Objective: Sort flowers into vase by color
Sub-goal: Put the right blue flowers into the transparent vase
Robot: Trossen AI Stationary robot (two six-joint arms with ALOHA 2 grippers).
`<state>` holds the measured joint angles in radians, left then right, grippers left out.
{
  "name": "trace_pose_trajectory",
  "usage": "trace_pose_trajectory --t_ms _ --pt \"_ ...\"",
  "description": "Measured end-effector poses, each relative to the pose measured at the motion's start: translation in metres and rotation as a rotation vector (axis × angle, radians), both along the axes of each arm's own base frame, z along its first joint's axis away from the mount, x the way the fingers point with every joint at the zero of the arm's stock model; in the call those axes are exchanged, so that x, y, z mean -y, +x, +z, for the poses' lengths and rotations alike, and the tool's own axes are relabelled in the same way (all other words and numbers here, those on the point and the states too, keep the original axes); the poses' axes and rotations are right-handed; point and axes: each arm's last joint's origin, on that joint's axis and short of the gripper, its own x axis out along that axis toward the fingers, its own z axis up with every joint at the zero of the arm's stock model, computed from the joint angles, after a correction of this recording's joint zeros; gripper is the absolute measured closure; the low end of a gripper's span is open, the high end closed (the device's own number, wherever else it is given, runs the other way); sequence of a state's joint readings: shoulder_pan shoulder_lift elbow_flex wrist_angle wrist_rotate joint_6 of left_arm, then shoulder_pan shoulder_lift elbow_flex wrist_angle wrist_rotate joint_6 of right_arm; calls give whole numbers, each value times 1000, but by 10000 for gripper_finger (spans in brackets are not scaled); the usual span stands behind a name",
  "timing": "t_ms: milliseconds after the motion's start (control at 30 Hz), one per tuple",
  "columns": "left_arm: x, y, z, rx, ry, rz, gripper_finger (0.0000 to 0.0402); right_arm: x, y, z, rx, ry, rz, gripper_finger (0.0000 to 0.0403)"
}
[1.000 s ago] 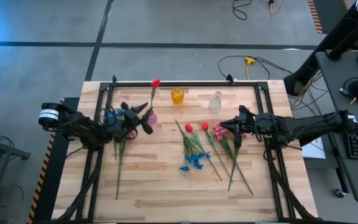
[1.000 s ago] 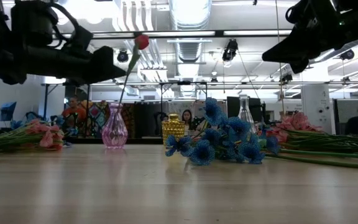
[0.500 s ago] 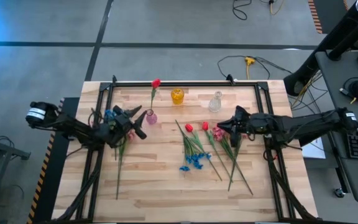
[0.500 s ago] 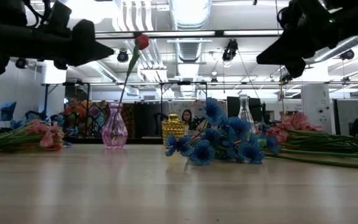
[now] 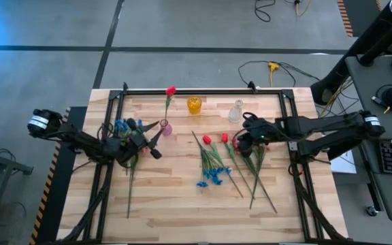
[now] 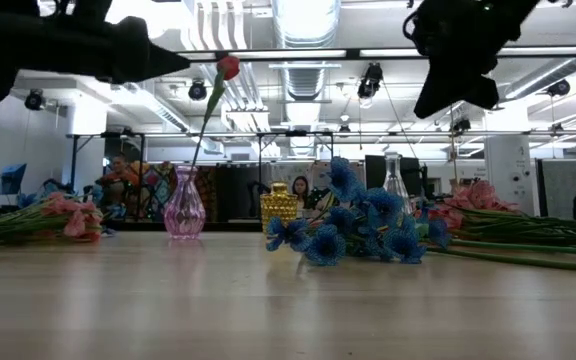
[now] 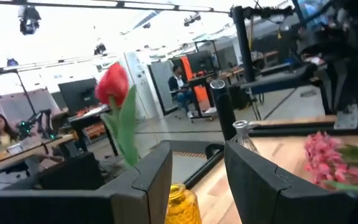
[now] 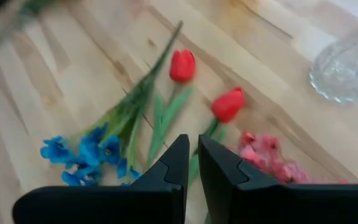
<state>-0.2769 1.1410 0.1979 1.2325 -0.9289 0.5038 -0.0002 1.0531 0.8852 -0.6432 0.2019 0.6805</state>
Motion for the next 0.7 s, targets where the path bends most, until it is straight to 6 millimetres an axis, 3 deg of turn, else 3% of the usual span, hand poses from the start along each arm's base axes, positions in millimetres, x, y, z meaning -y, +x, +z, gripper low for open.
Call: trace_pose_trajectory --t_ms 267,467,700 --pt "11 24 10 -180 -43 -32 270 0 33 7 -69 -41 54 374" --pt "15 30 15 -323 -68 -39 270 -1 61 -5 -137 -35 92 368" --pt "20 29 37 -455 -36 -49 270 -2 92 -26 -221 -2 103 297"
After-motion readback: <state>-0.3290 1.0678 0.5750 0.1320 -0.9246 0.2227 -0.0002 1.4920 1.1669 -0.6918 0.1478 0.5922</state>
